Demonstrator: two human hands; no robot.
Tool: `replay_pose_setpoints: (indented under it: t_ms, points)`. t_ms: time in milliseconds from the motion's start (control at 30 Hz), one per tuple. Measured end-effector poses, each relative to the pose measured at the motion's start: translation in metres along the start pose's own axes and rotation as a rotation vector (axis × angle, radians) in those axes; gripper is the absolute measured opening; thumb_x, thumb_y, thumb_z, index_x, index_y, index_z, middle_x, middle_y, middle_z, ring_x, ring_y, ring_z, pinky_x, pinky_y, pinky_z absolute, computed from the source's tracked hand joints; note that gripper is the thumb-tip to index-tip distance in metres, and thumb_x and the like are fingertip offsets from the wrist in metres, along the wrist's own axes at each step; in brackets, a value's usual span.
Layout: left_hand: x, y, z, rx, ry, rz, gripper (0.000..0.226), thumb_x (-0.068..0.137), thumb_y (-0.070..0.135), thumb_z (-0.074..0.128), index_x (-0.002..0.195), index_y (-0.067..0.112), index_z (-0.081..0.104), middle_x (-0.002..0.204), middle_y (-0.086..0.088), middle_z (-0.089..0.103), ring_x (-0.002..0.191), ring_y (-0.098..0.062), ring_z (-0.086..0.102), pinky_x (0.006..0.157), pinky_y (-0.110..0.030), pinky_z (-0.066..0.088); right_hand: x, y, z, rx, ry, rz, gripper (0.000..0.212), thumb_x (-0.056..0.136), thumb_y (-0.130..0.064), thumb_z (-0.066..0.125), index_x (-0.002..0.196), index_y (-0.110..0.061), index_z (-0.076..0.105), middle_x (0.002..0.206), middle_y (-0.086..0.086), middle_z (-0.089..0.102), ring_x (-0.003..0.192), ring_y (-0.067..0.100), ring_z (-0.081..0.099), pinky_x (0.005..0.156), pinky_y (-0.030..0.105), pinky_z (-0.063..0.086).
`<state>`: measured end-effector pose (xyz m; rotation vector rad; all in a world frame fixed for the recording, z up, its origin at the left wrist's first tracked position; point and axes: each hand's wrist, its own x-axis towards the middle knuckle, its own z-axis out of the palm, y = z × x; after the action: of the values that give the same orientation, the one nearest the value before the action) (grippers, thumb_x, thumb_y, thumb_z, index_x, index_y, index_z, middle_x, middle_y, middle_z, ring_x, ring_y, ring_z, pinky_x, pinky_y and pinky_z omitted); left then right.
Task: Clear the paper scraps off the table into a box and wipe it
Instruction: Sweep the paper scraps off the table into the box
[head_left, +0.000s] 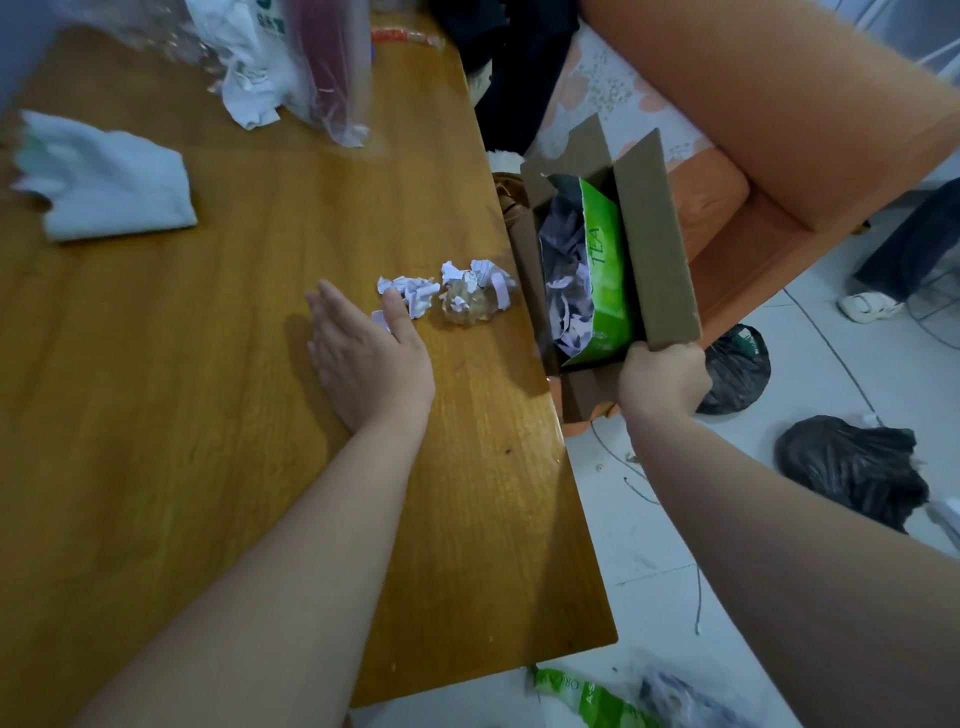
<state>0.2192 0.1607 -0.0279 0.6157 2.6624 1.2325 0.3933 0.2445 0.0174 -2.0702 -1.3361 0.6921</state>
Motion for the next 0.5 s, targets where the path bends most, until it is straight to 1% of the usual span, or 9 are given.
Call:
replay_pose_setpoints:
  t_ms: [133, 267, 400, 500]
  points:
    - [0.005, 0.003, 0.007, 0.136, -0.152, 0.123, 0.072, 0.095, 0.054, 0.022, 0.150, 0.011, 0.002, 0.159, -0.012, 0.008, 0.147, -0.025, 0.009, 0.118, -0.037, 0.004, -0.003, 0.001, 0.003, -0.016, -0.033, -0.010, 0.032, 0.090, -0.012, 0.050, 0.115, 0.008, 0.051, 0.120, 0.028, 0.058, 0.112, 0.042, 0.054, 0.090, 0.041, 0.044]
    - [0.012, 0.015, 0.015, 0.162, -0.240, 0.144, 0.071, 0.094, 0.056, 0.021, 0.150, 0.017, 0.002, 0.159, -0.010, 0.007, 0.147, -0.025, 0.005, 0.118, -0.038, 0.002, -0.007, 0.002, 0.006, -0.039, -0.044, -0.023, 0.030, 0.091, -0.012, 0.050, 0.112, 0.009, 0.052, 0.118, 0.028, 0.058, 0.111, 0.042, 0.054, 0.087, 0.040, 0.044]
    - [0.024, 0.032, 0.029, 0.082, -0.286, 0.165, 0.064, 0.094, 0.058, 0.021, 0.149, 0.027, 0.012, 0.159, -0.006, 0.013, 0.147, -0.024, 0.009, 0.119, -0.041, 0.005, -0.008, 0.000, 0.011, -0.040, -0.049, -0.024, 0.028, 0.091, -0.013, 0.050, 0.111, 0.007, 0.053, 0.118, 0.027, 0.058, 0.112, 0.042, 0.053, 0.089, 0.041, 0.044]
    - [0.029, 0.040, 0.040, 0.122, -0.308, 0.186, 0.062, 0.092, 0.062, 0.019, 0.146, 0.032, 0.025, 0.158, 0.000, 0.019, 0.146, -0.026, 0.010, 0.118, -0.045, 0.004, -0.009, 0.000, 0.014, -0.024, -0.062, 0.003, 0.028, 0.090, -0.014, 0.050, 0.111, 0.005, 0.053, 0.117, 0.026, 0.059, 0.109, 0.042, 0.055, 0.088, 0.041, 0.045]
